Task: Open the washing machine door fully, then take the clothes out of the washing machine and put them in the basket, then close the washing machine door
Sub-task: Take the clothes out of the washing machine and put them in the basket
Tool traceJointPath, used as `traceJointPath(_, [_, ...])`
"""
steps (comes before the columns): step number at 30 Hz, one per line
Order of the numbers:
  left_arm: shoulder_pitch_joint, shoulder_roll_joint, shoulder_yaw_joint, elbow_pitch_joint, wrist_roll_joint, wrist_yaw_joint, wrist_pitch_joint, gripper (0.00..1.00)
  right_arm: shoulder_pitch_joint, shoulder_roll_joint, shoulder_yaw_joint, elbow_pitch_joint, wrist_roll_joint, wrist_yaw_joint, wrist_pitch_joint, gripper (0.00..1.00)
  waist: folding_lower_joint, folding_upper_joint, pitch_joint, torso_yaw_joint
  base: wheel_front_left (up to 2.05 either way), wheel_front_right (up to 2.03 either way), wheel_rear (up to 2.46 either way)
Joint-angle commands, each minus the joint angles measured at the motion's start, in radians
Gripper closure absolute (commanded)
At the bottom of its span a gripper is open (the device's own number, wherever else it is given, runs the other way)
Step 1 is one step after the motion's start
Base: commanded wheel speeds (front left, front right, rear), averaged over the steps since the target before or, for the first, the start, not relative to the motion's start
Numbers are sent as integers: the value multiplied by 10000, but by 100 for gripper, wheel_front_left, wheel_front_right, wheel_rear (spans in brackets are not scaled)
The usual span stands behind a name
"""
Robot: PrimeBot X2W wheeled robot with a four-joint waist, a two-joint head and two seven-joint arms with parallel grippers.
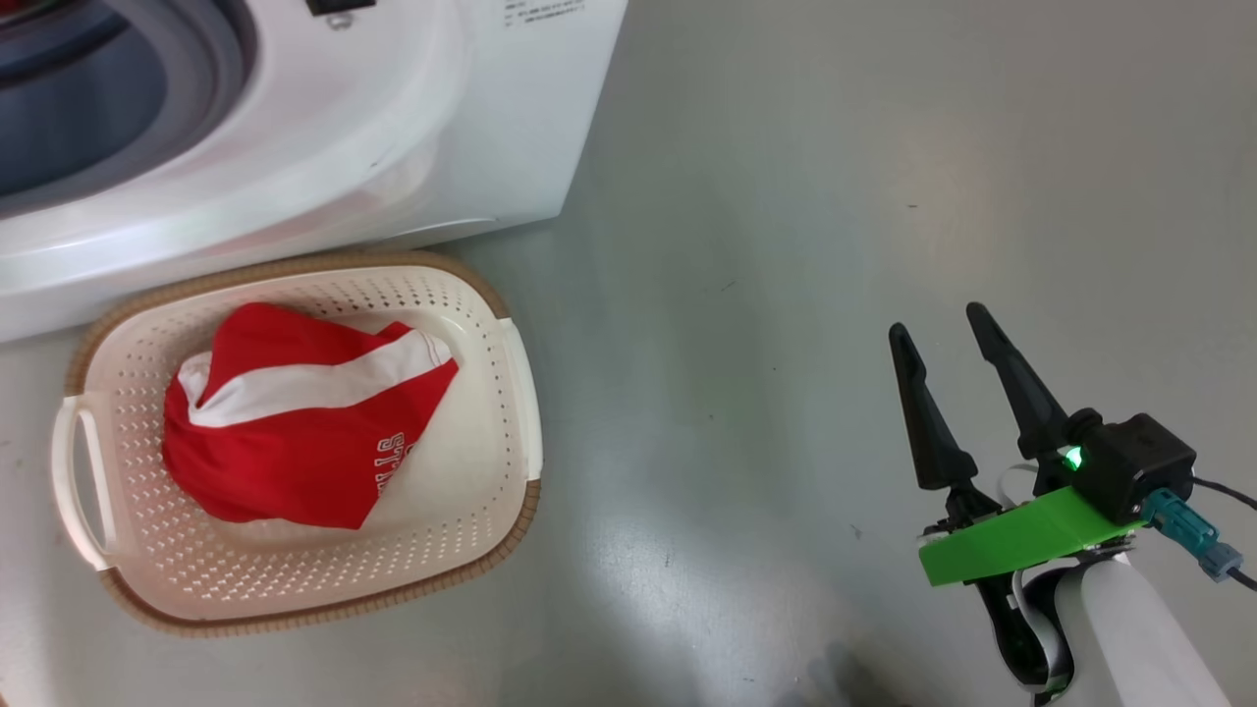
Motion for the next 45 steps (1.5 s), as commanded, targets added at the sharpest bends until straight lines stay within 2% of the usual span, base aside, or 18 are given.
traceJointPath(1, [91, 485, 92, -348, -42, 71, -49, 100, 21, 0, 188, -228, -20, 63, -65, 0, 0, 0, -20, 39, 0, 0, 0])
traceJointPath(9, [633, -44, 299, -1456, -457, -137, -49, 100, -7, 0, 128, -131, 8, 63, -65, 0, 0, 0, -434, 300, 0, 0, 0])
traceJointPath(18, [2235, -976, 896, -3769, -943, -842, -49, 100, 116, 1, -40, 60, 56, 63, -65, 0, 0, 0, -1211, 717, 0, 0, 0])
traceJointPath(23, [3155, -1473, 1021, -5152, -901, -1045, -49, 100, 256, 1, -164, 115, 12, 63, -65, 0, 0, 0, -1624, 966, 0, 0, 0])
traceJointPath(33, [4719, -2372, 1227, -7387, -1102, -1135, -49, 100, 638, 1, -463, 210, 4, 63, -65, 0, 0, 0, -2335, 1386, 0, 0, 0])
traceJointPath(37, [5370, -2549, 795, -8336, -1301, -1138, -49, 100, 716, 1, -507, 212, 19, 63, -65, 0, 0, 0, -2500, 1502, 0, 0, 0])
traceJointPath(45, [6553, -2764, 546, -10363, -1617, -1139, -49, 100, 857, 1, -585, 192, 17, 63, -65, 0, 0, 0, -2654, 1660, 0, 0, 0])
